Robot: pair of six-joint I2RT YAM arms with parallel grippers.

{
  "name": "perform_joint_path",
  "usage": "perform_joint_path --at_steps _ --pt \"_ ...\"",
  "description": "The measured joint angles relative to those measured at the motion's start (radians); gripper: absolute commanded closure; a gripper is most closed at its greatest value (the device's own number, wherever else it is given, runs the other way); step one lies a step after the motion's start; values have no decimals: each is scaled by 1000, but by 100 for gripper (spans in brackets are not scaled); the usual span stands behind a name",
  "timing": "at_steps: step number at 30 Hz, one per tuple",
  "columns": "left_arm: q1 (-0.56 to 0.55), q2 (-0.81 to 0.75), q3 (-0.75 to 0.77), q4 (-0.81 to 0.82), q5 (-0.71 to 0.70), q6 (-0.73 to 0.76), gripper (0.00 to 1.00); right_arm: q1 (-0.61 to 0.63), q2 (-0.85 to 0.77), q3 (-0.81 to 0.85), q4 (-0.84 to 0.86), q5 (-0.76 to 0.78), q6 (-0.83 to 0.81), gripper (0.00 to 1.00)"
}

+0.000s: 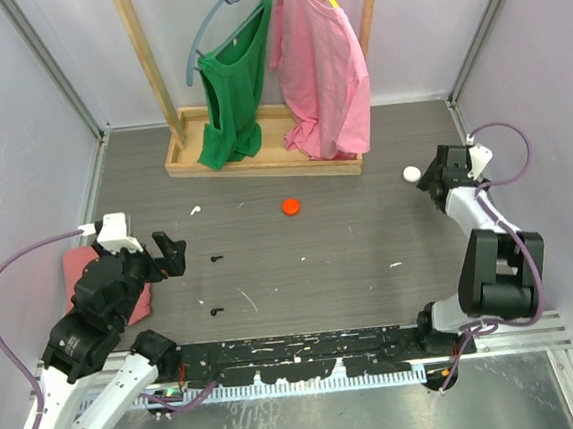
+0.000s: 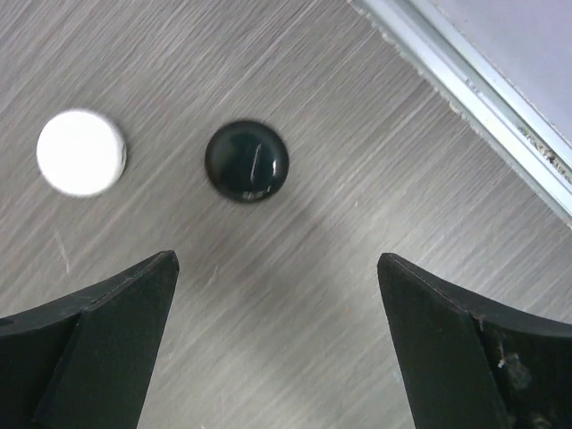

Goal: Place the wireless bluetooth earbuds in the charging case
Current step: Pick up the charging case at the center of the board.

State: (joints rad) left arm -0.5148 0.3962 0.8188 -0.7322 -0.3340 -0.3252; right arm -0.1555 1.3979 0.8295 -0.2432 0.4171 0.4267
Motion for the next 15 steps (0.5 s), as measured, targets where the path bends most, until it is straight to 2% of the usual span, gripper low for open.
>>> perform_joint_path --at_steps 6,12,15 --pt "0 8 -2 0 -3 0 2 -77 191 132 8 -14 33 9" --pt "0 18 -4 0 -3 0 2 -90 355 246 0 -45 42 17" --pt "0 20 -5 0 -3 0 2 -90 402 271 -8 -56 40 25"
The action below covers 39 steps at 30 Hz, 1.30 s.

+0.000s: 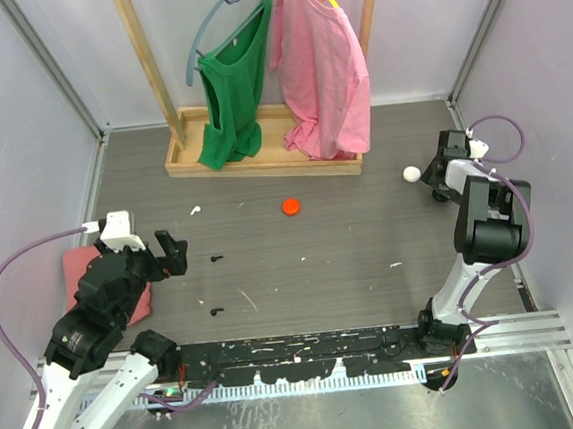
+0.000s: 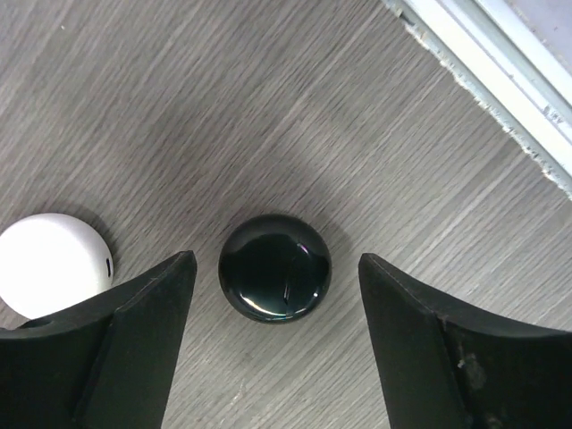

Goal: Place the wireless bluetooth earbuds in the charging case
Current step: Pick up the charging case at the center of the board.

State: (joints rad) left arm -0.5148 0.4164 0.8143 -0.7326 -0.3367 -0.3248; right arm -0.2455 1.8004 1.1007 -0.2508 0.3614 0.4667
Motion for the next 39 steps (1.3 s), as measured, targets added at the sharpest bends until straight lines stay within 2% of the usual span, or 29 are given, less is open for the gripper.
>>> perform_joint_path --at_steps 4,7,12,22,30,39 --pt "0 3 -1 0 0 0 2 0 32 20 -21 -21 -2 31" --pt "0 5 -2 0 0 0 2 0 47 28 -22 -31 -5 41" --pt "0 5 -2 0 1 1 2 0 59 35 -22 -37 -17 48" --pt "0 10 -8 0 3 3 2 33 1 -31 -27 -52 -19 51" --pt "0 18 -14 3 42 1 2 222 -146 -149 -72 -62 -20 51" --pt "0 90 -14 10 166 -31 2 477 -304 -266 -101 -87 -27 51"
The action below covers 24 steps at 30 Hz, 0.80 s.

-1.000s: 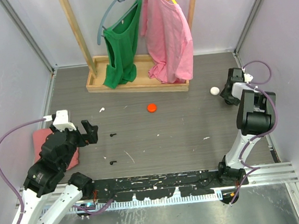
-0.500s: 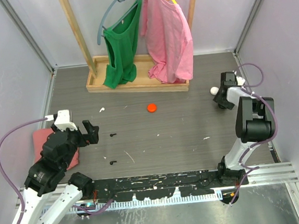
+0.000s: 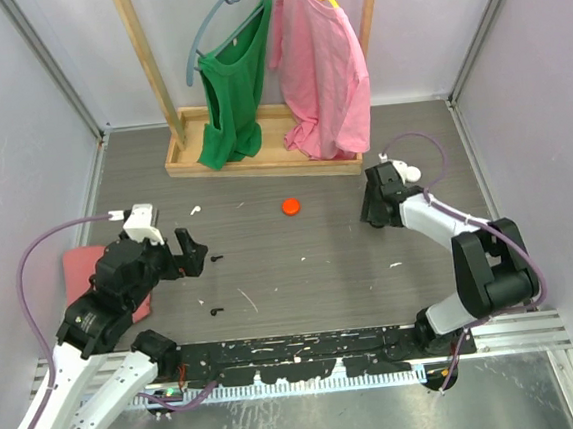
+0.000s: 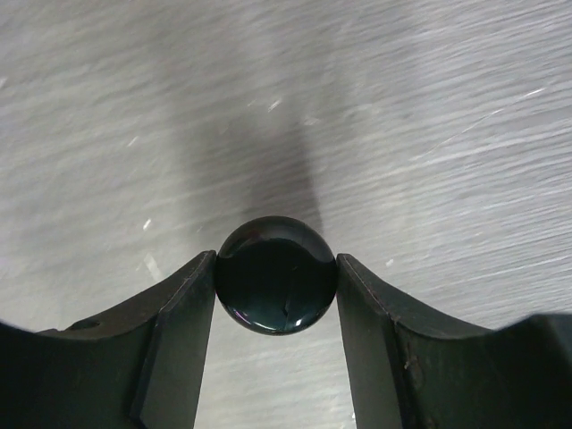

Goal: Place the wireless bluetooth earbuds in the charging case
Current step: Pick up the charging case at the center of the board.

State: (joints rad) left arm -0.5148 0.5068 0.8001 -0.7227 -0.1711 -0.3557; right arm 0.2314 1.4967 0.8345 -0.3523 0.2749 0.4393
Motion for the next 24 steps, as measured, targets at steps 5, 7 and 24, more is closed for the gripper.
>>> perform_joint_path --at_steps 5,7,24 --pt "0 50 13 -1 53 -29 2 128 -80 -33 -15 -39 -29 51" --pt "0 64 21 0 71 -42 2 169 -101 -42 -10 -58 -48 50" --pt "0 233 32 73 241 -138 2 521 -154 -68 182 -211 -412 49"
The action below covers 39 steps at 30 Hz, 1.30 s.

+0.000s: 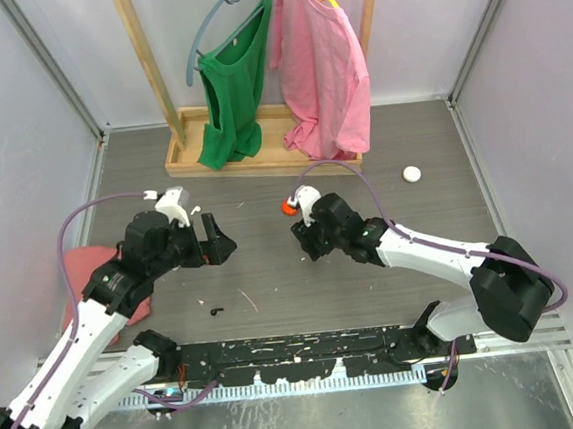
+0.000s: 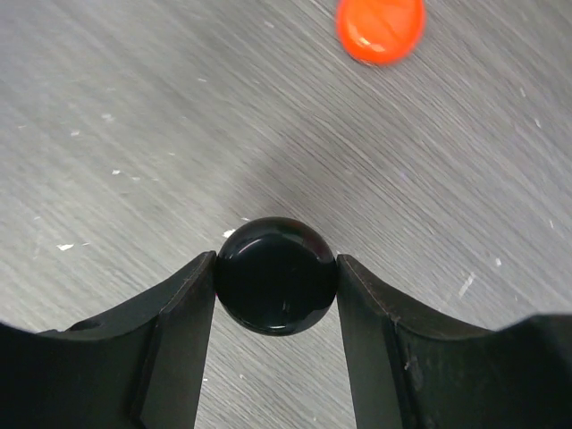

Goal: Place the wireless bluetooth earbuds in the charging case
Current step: Pick up the charging case at the center of the board.

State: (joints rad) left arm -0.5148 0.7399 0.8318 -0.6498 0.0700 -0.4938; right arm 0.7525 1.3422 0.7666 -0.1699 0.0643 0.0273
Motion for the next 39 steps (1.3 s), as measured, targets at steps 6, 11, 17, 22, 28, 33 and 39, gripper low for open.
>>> perform_joint_path --at_steps 6,11,17,22,28,33,39 --pt "0 96 0 27 71 -17 2 76 -8 0 61 -32 -140 52" --pt "0 133 4 54 135 -34 2 111 -47 0 75 -56 -217 50" --pt "0 185 22 78 211 -50 2 179 -76 38 74 -76 -283 50" --pt "0 233 35 89 281 -77 1 224 -100 65 71 -112 -316 50" --pt "4 269 35 153 392 -142 11 250 -130 84 72 -138 -344 49" --pt "5 313 35 211 486 -184 21 274 -130 94 70 -137 -356 49" --pt "5 341 26 253 550 -213 37 294 -130 106 66 -151 -367 49"
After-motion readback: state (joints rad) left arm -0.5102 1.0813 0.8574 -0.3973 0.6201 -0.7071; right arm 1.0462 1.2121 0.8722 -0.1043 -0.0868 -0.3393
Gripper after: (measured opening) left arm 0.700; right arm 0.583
